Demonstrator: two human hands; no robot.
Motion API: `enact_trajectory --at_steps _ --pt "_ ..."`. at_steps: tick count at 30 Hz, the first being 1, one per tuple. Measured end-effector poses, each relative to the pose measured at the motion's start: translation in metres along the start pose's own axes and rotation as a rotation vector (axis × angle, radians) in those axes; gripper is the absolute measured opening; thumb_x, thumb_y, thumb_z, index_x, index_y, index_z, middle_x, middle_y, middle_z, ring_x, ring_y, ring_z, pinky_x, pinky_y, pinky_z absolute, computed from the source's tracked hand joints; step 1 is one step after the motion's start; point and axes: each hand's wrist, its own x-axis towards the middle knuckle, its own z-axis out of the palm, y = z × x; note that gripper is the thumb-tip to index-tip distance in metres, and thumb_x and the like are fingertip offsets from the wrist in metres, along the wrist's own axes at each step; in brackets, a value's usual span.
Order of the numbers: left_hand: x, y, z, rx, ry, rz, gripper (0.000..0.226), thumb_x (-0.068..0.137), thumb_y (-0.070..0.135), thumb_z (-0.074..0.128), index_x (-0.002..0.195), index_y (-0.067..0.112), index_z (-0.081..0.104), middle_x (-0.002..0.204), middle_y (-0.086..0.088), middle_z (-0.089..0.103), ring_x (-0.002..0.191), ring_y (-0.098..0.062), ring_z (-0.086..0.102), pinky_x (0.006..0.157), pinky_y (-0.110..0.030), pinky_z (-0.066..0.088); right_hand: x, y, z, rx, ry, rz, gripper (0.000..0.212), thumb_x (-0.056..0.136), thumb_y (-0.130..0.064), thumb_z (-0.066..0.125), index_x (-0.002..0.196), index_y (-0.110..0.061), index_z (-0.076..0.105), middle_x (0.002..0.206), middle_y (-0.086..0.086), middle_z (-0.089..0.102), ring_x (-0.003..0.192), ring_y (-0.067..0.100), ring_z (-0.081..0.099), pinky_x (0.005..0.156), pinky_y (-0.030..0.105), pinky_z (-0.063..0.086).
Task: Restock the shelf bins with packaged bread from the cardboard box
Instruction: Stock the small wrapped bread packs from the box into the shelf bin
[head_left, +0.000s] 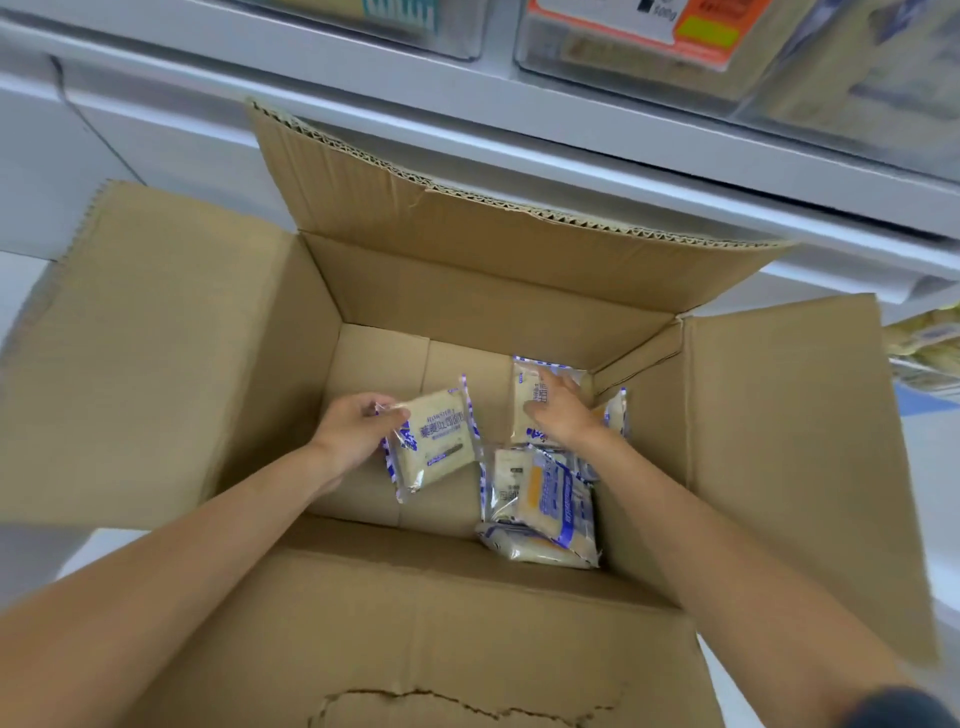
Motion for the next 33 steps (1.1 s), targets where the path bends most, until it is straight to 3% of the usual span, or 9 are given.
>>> enact_trajectory --at_steps 3,7,10,14,18,21,25,28,33 --pt "-0.003 0.002 -0.017 -0.061 0.063 0.053 0.01 0.093 0.016 0.062 0.099 0.011 0.068 0.093 -0.01 0.069 0.081 -0.022 0.06 0.071 -0.033 0.046 0.018 0.003 0.028 -0.31 -0.129 -0.056 0.062 0.099 -0.029 0.045 0.155 -0.024 0.019 0.164 0.009 -0.006 0.151 0.027 -0.006 0.12 0.04 0.008" --pt "-0.002 0.002 -0.034 -0.057 0.147 0.089 0.008 0.096 0.021 0.058 0.094 0.018 0.065 0.096 -0.009 0.069 0.084 -0.022 0.061 0.069 -0.033 0.046 0.024 -0.014 0.059 -0.281 -0.095 -0.37 0.054 0.093 -0.008 0.052 0.145 -0.02 0.045 0.163 0.008 0.012 0.15 0.022 0.01 0.119 0.026 0.01" --pt "-0.002 -0.001 -0.038 -0.04 0.179 0.095 0.007 0.097 0.023 0.056 0.092 0.022 0.061 0.103 -0.014 0.068 0.086 -0.024 0.061 0.069 -0.038 0.049 0.031 -0.023 0.061 -0.271 0.147 -0.262 0.082 0.085 0.002 0.055 0.154 -0.027 0.021 0.163 0.008 0.003 0.149 0.028 0.007 0.118 0.041 0.016" --pt "-0.004 -0.002 -0.036 0.032 0.146 0.137 0.011 0.1 0.025 0.051 0.102 0.016 0.058 0.1 -0.015 0.065 0.081 -0.022 0.06 0.058 -0.033 0.048 0.04 -0.04 0.063 -0.474 0.092 -0.181 0.099 0.077 -0.006 0.068 0.153 -0.033 0.01 0.149 0.011 0.022 0.14 0.03 0.022 0.104 0.044 0.03" --pt "-0.006 0.003 -0.032 0.059 0.115 0.144 0.019 0.1 0.026 0.05 0.111 0.012 0.056 0.104 -0.015 0.066 0.087 -0.021 0.062 0.063 -0.033 0.05 0.043 -0.044 0.044 -0.784 0.168 -0.307 0.053 0.075 -0.021 0.069 0.126 -0.025 0.054 0.122 0.009 0.039 0.114 0.028 0.036 0.094 0.038 0.029" --pt "-0.008 0.007 -0.03 0.064 0.114 0.138 0.023 0.1 0.028 0.049 0.113 0.011 0.057 0.106 -0.009 0.068 0.096 -0.02 0.065 0.072 -0.027 0.051 0.027 -0.048 0.022 -0.778 0.202 -0.487 0.027 0.073 -0.017 0.068 0.097 -0.022 0.057 0.11 0.003 0.049 0.11 0.027 0.041 0.094 0.035 0.024" --pt "-0.02 0.021 -0.028 0.033 0.145 0.168 0.02 0.101 0.027 0.049 0.108 0.011 0.057 0.099 -0.006 0.067 0.09 -0.02 0.062 0.062 -0.024 0.046 -0.017 -0.049 -0.031 -0.371 0.14 -0.497 0.036 0.072 -0.033 0.08 0.074 -0.023 0.045 0.088 0.002 0.065 0.096 0.025 0.056 0.095 0.036 0.035" --pt "-0.04 0.042 -0.024 -0.061 0.084 0.159 0.029 0.101 0.035 0.046 0.113 0.01 0.057 0.091 -0.007 0.065 0.081 -0.021 0.058 0.064 -0.028 0.046 -0.066 -0.066 -0.067 0.348 -0.088 -0.446 0.029 0.078 -0.022 0.081 0.1 -0.022 0.062 0.097 -0.005 0.073 0.091 0.011 0.071 0.076 0.024 0.055" --pt "-0.095 0.109 0.0 -0.29 -0.283 0.134 0.069 0.095 0.069 0.02 0.12 0.021 0.064 0.091 -0.007 0.075 0.058 -0.016 0.066 0.05 -0.024 0.051 -0.122 -0.091 -0.081 0.468 -0.14 -0.408 0.027 0.087 -0.025 0.072 0.113 -0.02 0.066 0.103 -0.008 0.073 0.089 -0.001 0.069 0.077 0.014 0.05"
